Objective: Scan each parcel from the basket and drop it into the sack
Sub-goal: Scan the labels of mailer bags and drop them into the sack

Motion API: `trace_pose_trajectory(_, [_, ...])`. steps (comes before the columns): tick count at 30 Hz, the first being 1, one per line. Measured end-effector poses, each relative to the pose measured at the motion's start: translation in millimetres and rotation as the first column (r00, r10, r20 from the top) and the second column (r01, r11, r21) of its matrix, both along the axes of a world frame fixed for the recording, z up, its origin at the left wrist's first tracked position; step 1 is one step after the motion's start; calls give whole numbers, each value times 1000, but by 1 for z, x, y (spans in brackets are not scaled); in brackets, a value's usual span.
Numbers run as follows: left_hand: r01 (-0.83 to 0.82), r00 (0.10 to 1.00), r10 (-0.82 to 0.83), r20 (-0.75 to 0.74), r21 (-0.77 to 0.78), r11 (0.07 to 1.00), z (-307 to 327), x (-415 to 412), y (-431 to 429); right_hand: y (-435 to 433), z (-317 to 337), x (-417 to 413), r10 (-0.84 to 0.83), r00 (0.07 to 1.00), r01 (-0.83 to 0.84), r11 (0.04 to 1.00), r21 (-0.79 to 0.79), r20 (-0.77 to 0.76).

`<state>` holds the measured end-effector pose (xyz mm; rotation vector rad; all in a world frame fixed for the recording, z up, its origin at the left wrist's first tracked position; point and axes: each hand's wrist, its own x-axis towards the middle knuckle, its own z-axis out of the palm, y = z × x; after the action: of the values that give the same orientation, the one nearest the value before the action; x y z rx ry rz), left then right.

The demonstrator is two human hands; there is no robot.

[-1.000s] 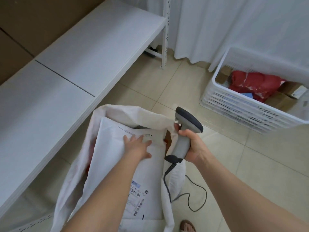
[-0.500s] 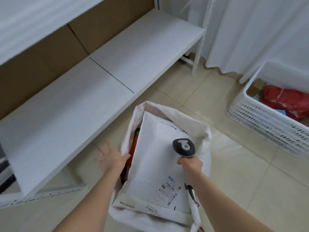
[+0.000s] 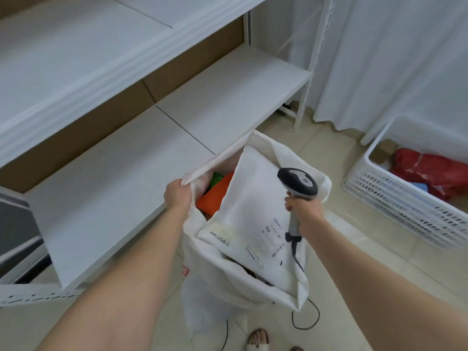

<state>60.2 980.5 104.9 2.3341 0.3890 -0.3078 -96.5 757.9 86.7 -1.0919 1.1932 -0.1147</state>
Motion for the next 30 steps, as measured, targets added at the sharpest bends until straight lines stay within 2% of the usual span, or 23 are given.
trace_pose_trajectory(4, [67,992,-46,-117,178,982,-22,-13,16,-4,-7,-6,42,995,-41,999,11,-96])
trace_pose_trajectory(8, [-40,989,79,-125,288,957,-55,-26,37,-10,-47,-47,-28,975,38,998,46,-218])
trace_pose_trajectory(11, [-127,984,158,-82,297,946,-66,-25,43,-3,-76,-58,23,981,9,987,163,-192])
trace_pose_trajectory(13, [-175,977,200,-67,274,946,-72,-26,45,5,-90,-57,81,977,-40,978,205,-198])
trace_pose_trajectory(17, [-202,968,221,-118,158,967,-88,-28,51,11,-120,-57,94,963,-55,986,157,-252])
trace_pose_trajectory(21, [-81,949,113,-293,120,989,-89,-37,28,17,-124,-44,-5,987,30,987,159,-159])
trace_pose_trajectory(23, [9,929,3,-371,31,999,-87,-53,13,20,-114,-43,-20,992,42,983,179,-124])
trace_pose_trajectory(26, [16,873,-44,-486,-60,998,-94,-80,3,20,-96,-66,2,988,28,980,194,-154])
trace_pose_trajectory(27, [8,853,-55,-519,-92,996,-104,-87,2,18,-93,-77,11,985,23,980,198,-170])
trace_pose_trajectory(30, [38,811,-90,-578,-101,994,-189,-102,14,12,-83,-110,50,970,-2,980,197,-237])
